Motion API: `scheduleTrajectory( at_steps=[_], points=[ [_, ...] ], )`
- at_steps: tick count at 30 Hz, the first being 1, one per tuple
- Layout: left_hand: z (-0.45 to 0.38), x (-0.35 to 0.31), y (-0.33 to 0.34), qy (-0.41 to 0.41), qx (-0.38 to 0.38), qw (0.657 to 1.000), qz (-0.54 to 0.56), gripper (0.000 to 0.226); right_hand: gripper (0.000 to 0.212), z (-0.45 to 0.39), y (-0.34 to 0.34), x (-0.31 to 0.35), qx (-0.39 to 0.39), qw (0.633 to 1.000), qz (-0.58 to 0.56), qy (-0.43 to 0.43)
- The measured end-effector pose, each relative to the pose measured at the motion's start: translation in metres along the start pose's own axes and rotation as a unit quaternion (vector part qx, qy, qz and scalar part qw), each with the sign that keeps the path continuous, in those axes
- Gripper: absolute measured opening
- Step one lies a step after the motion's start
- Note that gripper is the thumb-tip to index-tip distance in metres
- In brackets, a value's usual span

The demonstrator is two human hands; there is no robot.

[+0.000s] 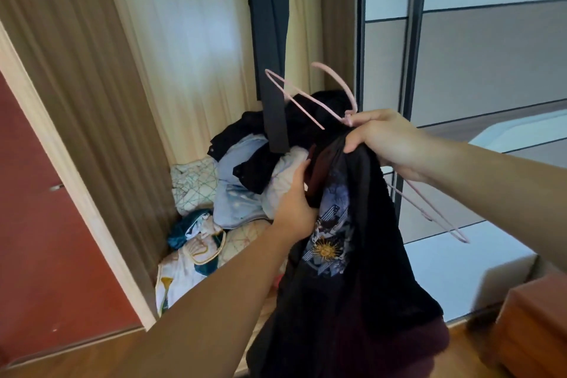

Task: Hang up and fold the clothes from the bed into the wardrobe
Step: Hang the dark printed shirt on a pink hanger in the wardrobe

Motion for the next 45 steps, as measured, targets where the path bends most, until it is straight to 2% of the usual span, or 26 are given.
scheduleTrajectory(
  at_steps=[2, 5, 9, 10, 14, 17, 19, 22, 25, 28, 31, 35, 38, 41, 43, 45],
  points=[
    [0.002, 0.002, 0.015, -0.019, 0.057, 0.996, 0.064, 0.072, 0.038, -0.002, -0.010, -0.004, -0.006, 1.000, -0.007, 0.014],
    [-0.002, -0.002, 0.027, -0.058, 0.105, 0.991, 0.063, 0.062, 0.037, -0.003, -0.023, -0.008, -0.014, 0.999, -0.020, 0.039],
    [-0.002, -0.012, 0.041, -0.111, 0.146, 0.976, 0.120, 0.042, 0.063, -0.003, -0.030, -0.019, -0.043, 0.995, -0.054, 0.073],
    [0.002, -0.015, 0.046, -0.156, 0.150, 0.966, 0.142, 0.042, 0.060, -0.004, -0.034, -0.022, -0.053, 0.994, -0.057, 0.079],
    [0.017, -0.007, 0.054, -0.185, 0.193, 0.950, 0.163, 0.037, 0.039, -0.001, -0.051, -0.020, -0.060, 0.995, -0.033, 0.068],
    [0.013, -0.012, 0.049, -0.150, 0.176, 0.963, 0.137, 0.051, 0.029, -0.001, -0.066, -0.015, -0.052, 0.997, 0.013, 0.047],
    [0.006, -0.017, 0.039, -0.135, 0.162, 0.969, 0.129, 0.051, 0.028, -0.001, -0.076, -0.011, -0.038, 0.998, 0.036, 0.032],
    [-0.006, -0.032, 0.022, -0.109, 0.191, 0.968, 0.121, 0.061, 0.029, -0.002, -0.092, -0.010, -0.039, 0.997, 0.059, 0.030],
    [-0.026, -0.053, 0.000, -0.071, 0.166, 0.980, 0.083, 0.046, 0.024, -0.003, -0.103, -0.017, -0.033, 0.995, 0.083, 0.032],
    [-0.051, -0.079, -0.023, 0.070, 0.072, 0.994, -0.051, 0.028, 0.029, -0.002, -0.107, -0.028, -0.025, 0.995, 0.089, 0.041],
    [-0.060, -0.106, -0.038, 0.162, 0.061, 0.977, -0.121, 0.004, 0.029, 0.002, -0.100, -0.040, -0.010, 0.994, 0.102, 0.030],
    [-0.072, -0.115, -0.052, 0.166, 0.060, 0.973, -0.146, 0.030, 0.010, 0.017, -0.071, -0.060, 0.044, 0.990, 0.135, 0.008],
    [-0.066, -0.108, -0.051, 0.154, 0.048, 0.970, -0.182, 0.033, 0.016, 0.027, -0.045, -0.068, 0.063, 0.997, 0.052, 0.003],
    [-0.059, -0.089, -0.054, 0.119, 0.032, 0.970, -0.211, 0.032, 0.048, 0.026, -0.034, -0.059, -0.035, 0.995, -0.085, 0.043],
    [-0.059, -0.074, -0.057, 0.080, 0.019, 0.972, -0.220, 0.031, 0.052, 0.025, -0.031, -0.044, -0.093, 0.973, -0.195, 0.085],
    [-0.062, -0.062, -0.061, 0.046, 0.001, 0.974, -0.220, 0.027, 0.048, 0.020, -0.033, -0.024, -0.113, 0.951, -0.271, 0.094]
  ],
)
Point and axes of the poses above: each hand's wrist, its own z-axis away from the middle knuckle, its own y-axis out of the palm, x = y × z, the point moved 5 cm from there along -z, towards the middle knuckle, and after that the axes turned 15 degrees about -x, right-handed, at the moved point
